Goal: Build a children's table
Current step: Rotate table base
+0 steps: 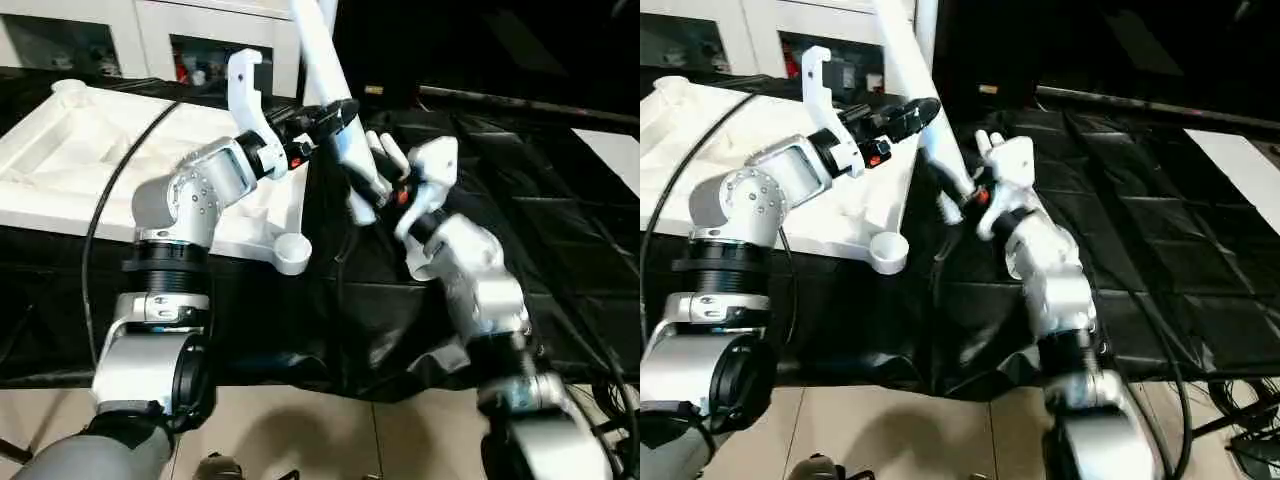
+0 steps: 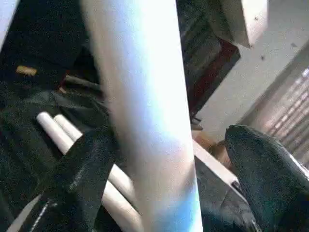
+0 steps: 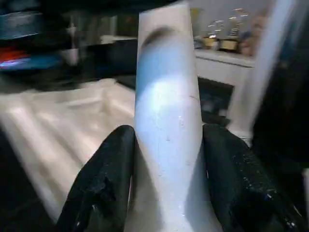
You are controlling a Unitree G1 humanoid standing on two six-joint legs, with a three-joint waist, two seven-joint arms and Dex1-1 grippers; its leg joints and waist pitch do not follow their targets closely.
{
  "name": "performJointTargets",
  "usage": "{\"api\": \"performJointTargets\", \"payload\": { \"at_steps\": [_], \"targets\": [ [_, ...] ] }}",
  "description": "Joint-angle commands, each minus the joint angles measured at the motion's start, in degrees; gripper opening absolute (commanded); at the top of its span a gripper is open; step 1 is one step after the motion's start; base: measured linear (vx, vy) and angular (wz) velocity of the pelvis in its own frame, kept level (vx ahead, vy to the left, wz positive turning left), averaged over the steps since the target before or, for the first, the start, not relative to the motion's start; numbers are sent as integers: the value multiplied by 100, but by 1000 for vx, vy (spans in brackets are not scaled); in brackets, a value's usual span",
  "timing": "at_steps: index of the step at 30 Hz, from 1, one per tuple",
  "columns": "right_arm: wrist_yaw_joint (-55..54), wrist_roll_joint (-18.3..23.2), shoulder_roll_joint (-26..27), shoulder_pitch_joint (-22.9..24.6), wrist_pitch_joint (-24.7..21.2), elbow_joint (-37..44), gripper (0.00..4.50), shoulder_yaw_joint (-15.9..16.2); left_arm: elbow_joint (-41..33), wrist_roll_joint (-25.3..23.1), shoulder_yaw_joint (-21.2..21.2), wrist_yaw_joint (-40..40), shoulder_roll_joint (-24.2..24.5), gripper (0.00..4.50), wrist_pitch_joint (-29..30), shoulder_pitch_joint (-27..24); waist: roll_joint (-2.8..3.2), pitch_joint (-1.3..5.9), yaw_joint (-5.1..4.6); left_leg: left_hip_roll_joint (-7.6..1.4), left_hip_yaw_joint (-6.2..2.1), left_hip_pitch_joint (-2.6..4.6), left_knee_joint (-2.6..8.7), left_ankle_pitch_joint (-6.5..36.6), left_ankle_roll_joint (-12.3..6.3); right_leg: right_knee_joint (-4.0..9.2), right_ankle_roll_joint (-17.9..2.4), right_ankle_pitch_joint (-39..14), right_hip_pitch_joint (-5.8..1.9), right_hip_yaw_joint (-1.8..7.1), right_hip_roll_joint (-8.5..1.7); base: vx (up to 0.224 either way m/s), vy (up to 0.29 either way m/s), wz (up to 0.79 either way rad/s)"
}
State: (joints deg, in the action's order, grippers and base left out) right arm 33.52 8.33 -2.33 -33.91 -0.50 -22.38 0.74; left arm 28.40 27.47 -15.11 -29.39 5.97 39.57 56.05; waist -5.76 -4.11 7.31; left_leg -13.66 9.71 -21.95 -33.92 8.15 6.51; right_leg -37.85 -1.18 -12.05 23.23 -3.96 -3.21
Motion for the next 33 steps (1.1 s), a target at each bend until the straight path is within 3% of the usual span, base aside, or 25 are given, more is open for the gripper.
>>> {"api": "performJointTargets", "payload": {
  "at_steps": [1, 5, 6, 11, 14, 15, 21, 26, 31, 33],
  "targets": [
    [-66, -186, -39, 2, 39, 267, 184, 123, 128, 84, -47, 212, -91, 435, -59, 153, 183, 488, 19, 69, 20, 119, 327, 1087, 122, 473, -1048, -109, -372, 259, -369, 0, 0, 0],
    [-395, -593, -67, -67, 35, 208, 184, 386, 236, 236, -359, 589, -156, 440, 47, 225, 156, 477, 63, 65, 26, 126, 326, 1048, 152, 465, -1023, -85, -368, 270, -381, 0, 0, 0],
    [-395, -593, -67, -67, 35, 208, 184, 386, 236, 236, -359, 589, -156, 414, 47, 225, 163, 478, 70, 64, 24, 128, 328, 1044, 155, 459, -1023, -72, -366, 269, -382, 0, 0, 0],
    [-993, -903, 22, -214, 23, 106, 184, 416, 360, 317, -738, 1329, -244, 387, 101, 257, 150, 468, 84, 62, 21, 135, 337, 1120, 212, 459, -928, -134, -354, 270, -376, 0, 0, 0],
    [-1068, -936, 72, -218, -16, 117, 184, 461, 409, 304, -797, 1506, -256, 360, 64, 253, 158, 473, 82, 67, 19, 126, 338, 1098, 210, 465, -854, -138, -357, 272, -378, 0, 0, 0],
    [-1167, -1018, 116, -243, -12, 99, 184, 519, 423, 281, -794, 1571, -256, 360, 23, 248, 130, 475, 81, 66, 20, 122, 337, 1077, 205, 464, -849, -99, -359, 271, -379, 0, 0, 0],
    [-1263, -1068, 175, -345, 3, 9, 184, 588, 426, 304, -789, 1561, -300, 304, -93, 223, 176, 479, 73, 68, 18, 130, 339, 1004, 195, 443, -860, 105, -359, 273, -374, 0, 0, 0],
    [-1323, -1079, 180, -367, -8, 7, 184, 586, 370, 301, -760, 1617, -329, 279, -65, 203, 153, 482, 67, 57, 20, 137, 349, 1043, 220, 448, -885, 156, -372, 267, -378, 0, 0, 0],
    [-1382, -1132, 139, -378, 2, -10, 184, 624, 411, 385, -845, 1739, -344, 242, -70, 213, 167, 478, 61, 59, 23, 144, 351, 1025, 221, 452, -892, 168, -363, 268, -379, 0, 0, 0],
    [-1436, -1219, 109, -393, 100, -72, 184, 654, 423, 407, -861, 1717, -337, 205, -101, 214, 151, 477, 63, 61, 27, 140, 351, 1047, 216, 458, -881, 124, -368, 270, -380, 0, 0, 0]
  ]
}}
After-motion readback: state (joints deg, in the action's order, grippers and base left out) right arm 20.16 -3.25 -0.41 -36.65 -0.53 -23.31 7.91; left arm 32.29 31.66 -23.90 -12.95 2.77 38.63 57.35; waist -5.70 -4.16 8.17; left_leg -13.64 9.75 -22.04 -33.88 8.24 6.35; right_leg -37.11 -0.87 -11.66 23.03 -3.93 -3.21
